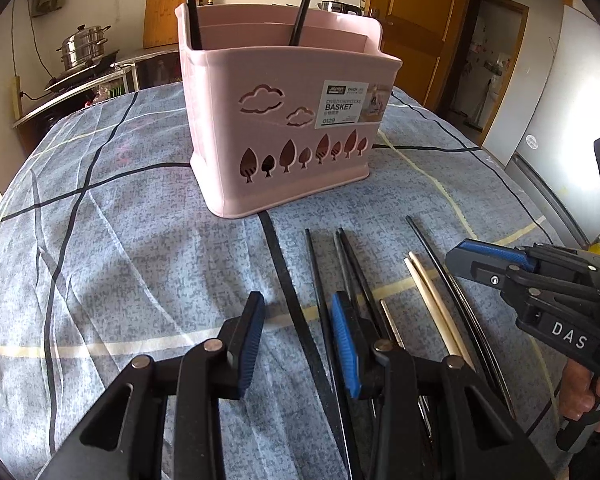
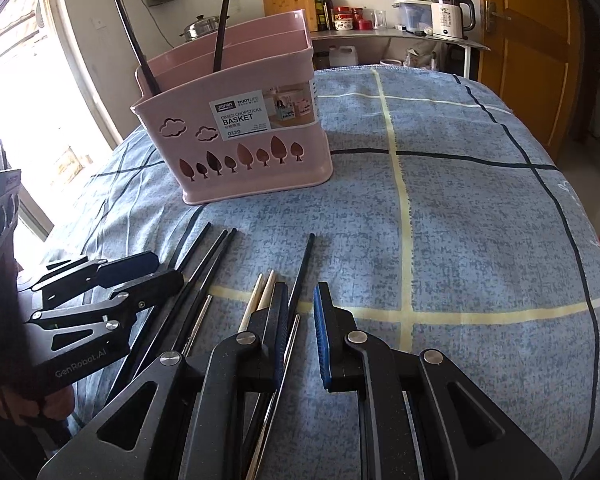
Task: Organize utensils
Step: 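Close the left tool on a black chopstick while the right tool grasps another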
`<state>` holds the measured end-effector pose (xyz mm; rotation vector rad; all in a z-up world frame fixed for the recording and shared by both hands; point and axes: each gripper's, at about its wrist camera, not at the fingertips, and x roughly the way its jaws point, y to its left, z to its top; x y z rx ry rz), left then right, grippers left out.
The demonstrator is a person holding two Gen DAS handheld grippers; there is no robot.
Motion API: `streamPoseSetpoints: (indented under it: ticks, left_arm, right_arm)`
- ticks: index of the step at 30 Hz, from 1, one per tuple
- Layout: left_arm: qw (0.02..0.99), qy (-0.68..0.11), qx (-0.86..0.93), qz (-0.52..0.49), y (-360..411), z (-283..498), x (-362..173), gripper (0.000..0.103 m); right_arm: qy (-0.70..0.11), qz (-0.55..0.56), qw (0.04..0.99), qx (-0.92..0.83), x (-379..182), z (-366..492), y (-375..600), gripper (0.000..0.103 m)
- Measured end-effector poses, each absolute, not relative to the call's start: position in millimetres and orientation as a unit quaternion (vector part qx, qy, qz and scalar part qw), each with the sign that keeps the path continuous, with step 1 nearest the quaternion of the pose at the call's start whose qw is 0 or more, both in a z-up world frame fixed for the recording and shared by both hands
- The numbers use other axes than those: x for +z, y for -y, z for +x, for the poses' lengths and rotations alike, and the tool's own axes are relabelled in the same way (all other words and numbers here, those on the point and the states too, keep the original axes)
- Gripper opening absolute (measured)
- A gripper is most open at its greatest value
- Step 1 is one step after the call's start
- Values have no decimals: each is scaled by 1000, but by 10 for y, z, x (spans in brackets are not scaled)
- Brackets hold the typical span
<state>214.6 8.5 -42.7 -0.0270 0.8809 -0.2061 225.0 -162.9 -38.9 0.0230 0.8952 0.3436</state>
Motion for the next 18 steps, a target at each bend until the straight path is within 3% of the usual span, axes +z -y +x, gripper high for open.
streamPoseSetpoints:
  ticks: [6, 18]
  left_arm:
    - [902, -423, -90, -16, -129, 2165, -424, 23]
    - [897, -432, -87, 32, -7, 2268, -401, 20]
  right_arm:
    - [-443, -1, 882, 162, -453, 2381, 1563, 14]
    - [-444, -21, 882, 154, -450, 2428, 1499, 7]
